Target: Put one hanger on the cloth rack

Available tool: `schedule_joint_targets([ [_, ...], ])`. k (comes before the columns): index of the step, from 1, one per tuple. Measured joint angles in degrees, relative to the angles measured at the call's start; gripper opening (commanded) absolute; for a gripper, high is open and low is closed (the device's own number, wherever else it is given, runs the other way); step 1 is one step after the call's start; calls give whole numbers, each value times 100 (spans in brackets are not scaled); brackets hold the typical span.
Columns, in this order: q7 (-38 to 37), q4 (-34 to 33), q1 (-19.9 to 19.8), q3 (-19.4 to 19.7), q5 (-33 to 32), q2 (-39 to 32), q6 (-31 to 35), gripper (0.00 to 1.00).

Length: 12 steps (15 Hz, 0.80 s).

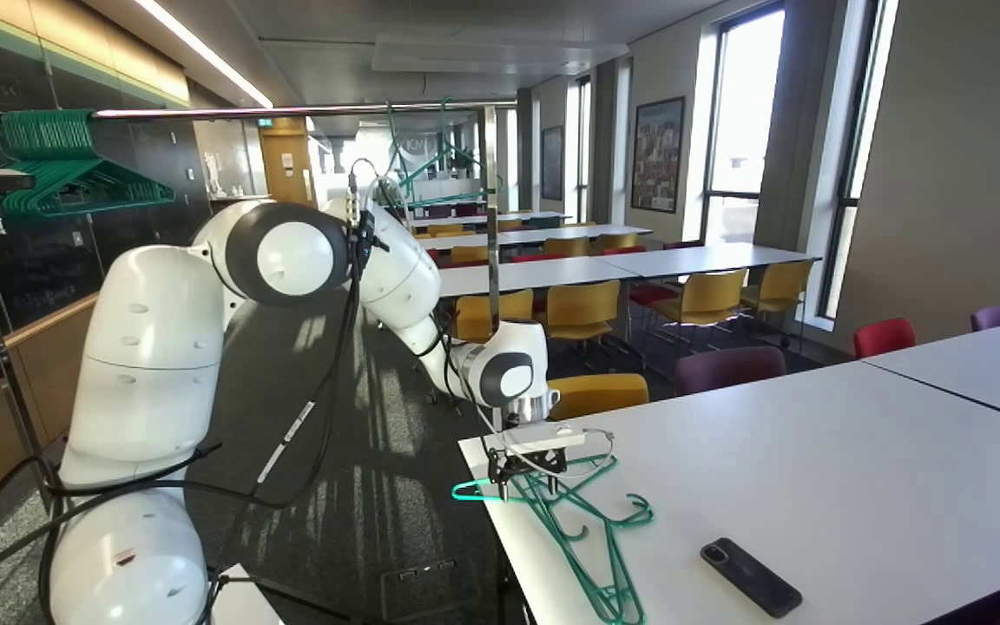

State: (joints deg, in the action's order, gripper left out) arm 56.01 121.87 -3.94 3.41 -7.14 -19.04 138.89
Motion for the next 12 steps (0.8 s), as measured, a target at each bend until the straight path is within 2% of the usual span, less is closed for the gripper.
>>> schedule_joint_targets([
  [12, 282, -1010, -502, -325, 204, -895, -56, 100],
])
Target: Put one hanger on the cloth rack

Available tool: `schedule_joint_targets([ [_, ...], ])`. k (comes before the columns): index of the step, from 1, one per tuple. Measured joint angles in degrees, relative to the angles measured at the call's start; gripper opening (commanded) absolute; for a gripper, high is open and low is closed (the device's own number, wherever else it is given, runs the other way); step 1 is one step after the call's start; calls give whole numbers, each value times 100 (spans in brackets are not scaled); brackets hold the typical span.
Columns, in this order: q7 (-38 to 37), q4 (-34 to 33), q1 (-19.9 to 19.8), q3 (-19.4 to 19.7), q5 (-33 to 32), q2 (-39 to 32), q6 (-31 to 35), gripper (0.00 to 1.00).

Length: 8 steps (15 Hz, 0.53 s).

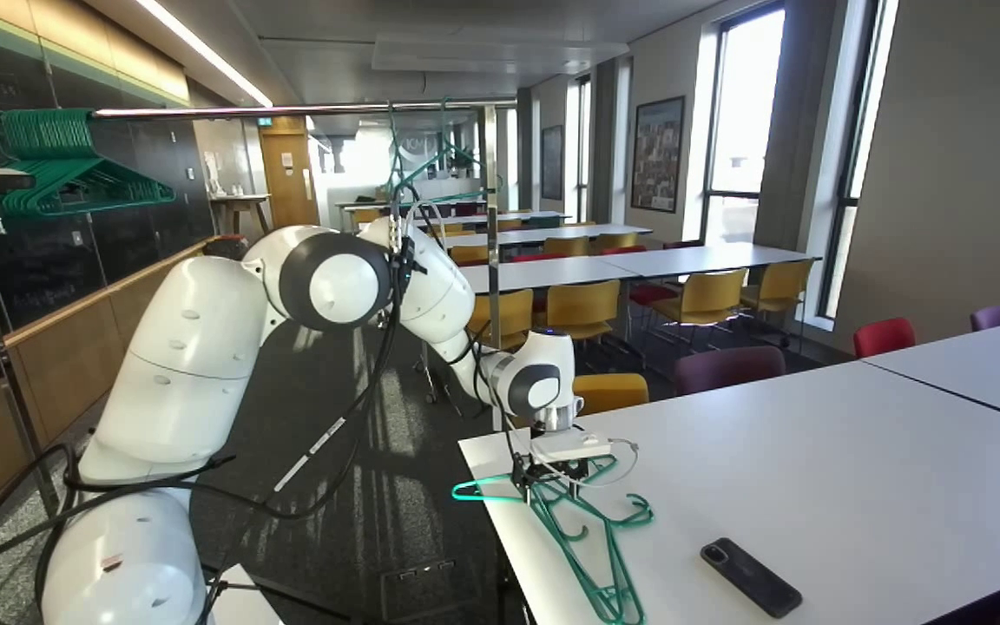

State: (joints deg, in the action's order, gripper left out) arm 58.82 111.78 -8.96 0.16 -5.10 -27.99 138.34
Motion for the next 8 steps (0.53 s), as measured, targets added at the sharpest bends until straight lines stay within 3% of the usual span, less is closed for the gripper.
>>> schedule_joint_targets([
  [8, 268, -196, -84, -143, 148, -181, -268, 100],
])
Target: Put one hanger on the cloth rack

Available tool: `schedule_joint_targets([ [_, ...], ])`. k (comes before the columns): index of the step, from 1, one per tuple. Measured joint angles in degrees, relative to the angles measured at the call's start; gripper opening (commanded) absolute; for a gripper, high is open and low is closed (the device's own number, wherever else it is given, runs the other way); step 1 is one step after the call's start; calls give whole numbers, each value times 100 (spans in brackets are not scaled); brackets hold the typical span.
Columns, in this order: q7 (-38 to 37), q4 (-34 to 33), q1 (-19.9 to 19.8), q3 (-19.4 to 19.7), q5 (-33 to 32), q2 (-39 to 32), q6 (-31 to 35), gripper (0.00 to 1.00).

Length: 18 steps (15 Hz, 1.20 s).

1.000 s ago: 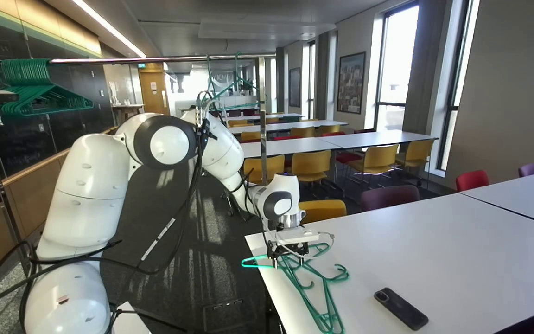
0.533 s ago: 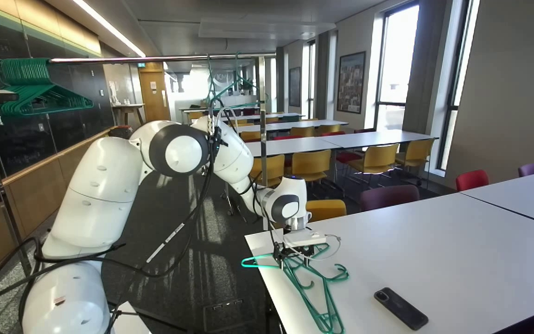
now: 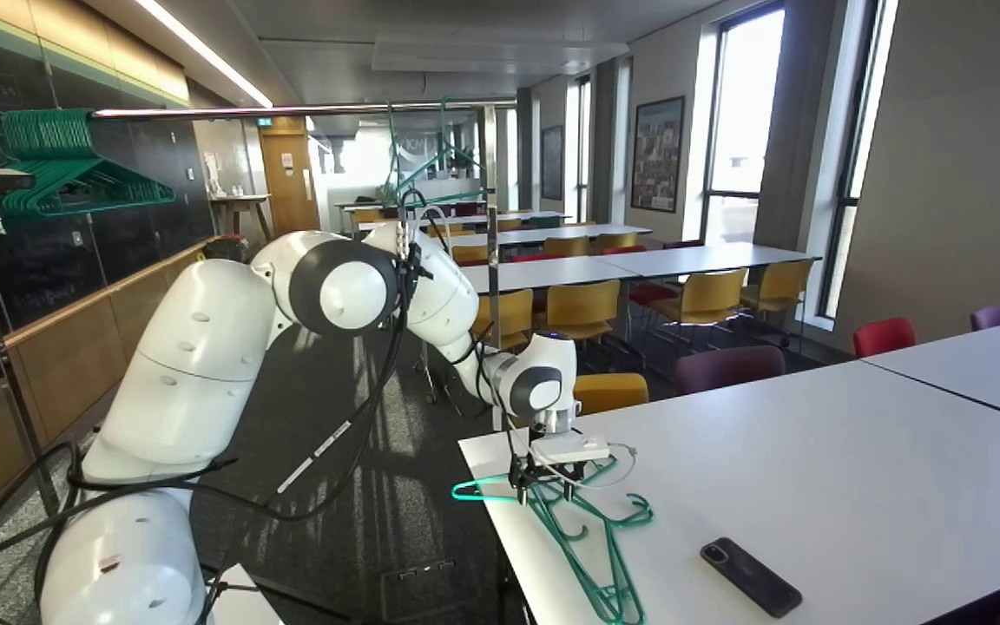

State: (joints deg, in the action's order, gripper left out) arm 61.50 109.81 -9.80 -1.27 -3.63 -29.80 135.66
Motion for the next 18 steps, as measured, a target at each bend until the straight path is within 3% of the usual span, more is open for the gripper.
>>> schedule_joint_targets([
  [18, -466, -68, 137, 29, -316, -465, 411, 100],
])
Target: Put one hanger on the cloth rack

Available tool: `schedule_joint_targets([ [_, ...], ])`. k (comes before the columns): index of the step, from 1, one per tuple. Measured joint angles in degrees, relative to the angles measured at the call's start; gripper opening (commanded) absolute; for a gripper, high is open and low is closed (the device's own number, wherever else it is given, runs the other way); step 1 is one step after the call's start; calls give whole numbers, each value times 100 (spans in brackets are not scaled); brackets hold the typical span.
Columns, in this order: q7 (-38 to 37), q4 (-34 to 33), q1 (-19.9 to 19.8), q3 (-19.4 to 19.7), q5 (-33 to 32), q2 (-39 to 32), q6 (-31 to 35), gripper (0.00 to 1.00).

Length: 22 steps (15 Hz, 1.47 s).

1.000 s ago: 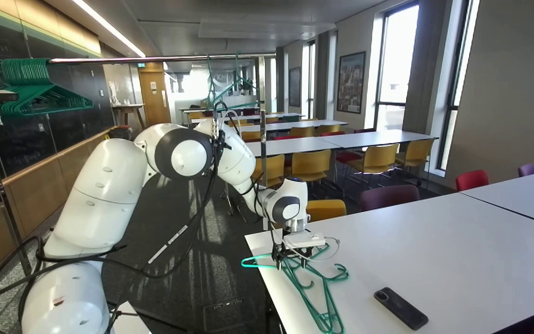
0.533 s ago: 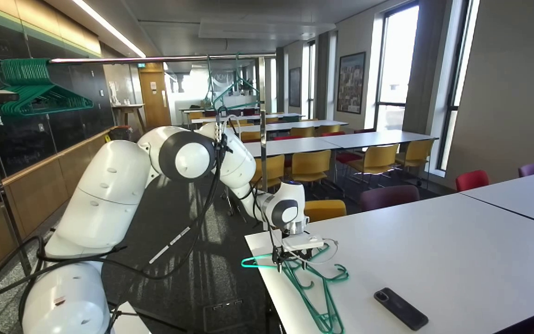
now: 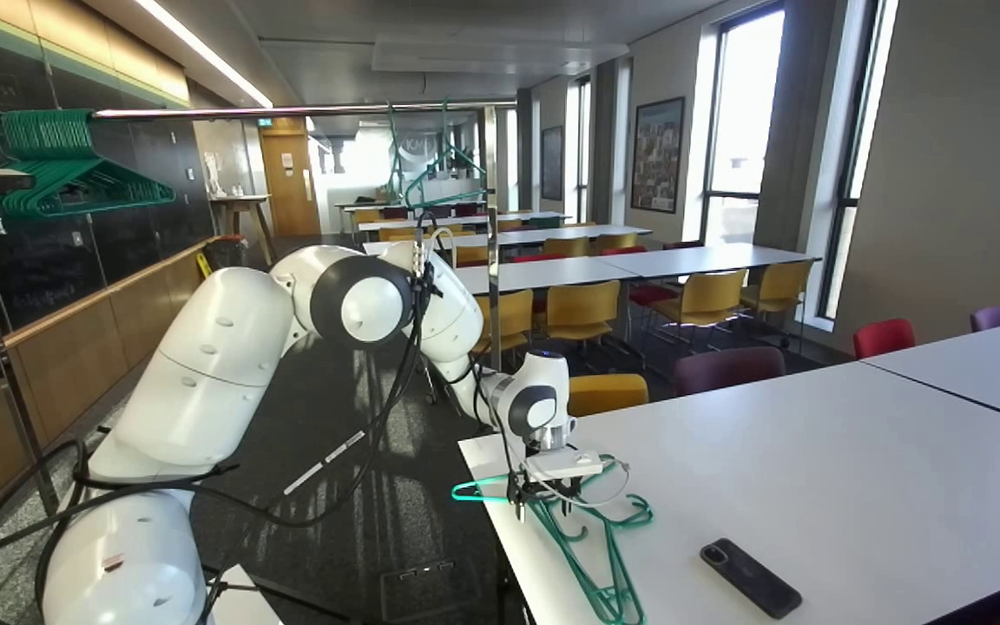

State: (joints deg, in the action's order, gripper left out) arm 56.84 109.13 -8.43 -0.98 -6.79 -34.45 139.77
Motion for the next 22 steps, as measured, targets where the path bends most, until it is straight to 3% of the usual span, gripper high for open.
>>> schedule_joint_targets([
  [1, 0, -16, 0, 0, 0, -22, 0, 75],
  [2, 0, -37, 0, 0, 0, -49, 0, 74],
  [12, 0, -118, 2, 0, -15, -147, 3, 1],
  [22, -40, -114, 5, 13, -80, -149, 69, 2],
])
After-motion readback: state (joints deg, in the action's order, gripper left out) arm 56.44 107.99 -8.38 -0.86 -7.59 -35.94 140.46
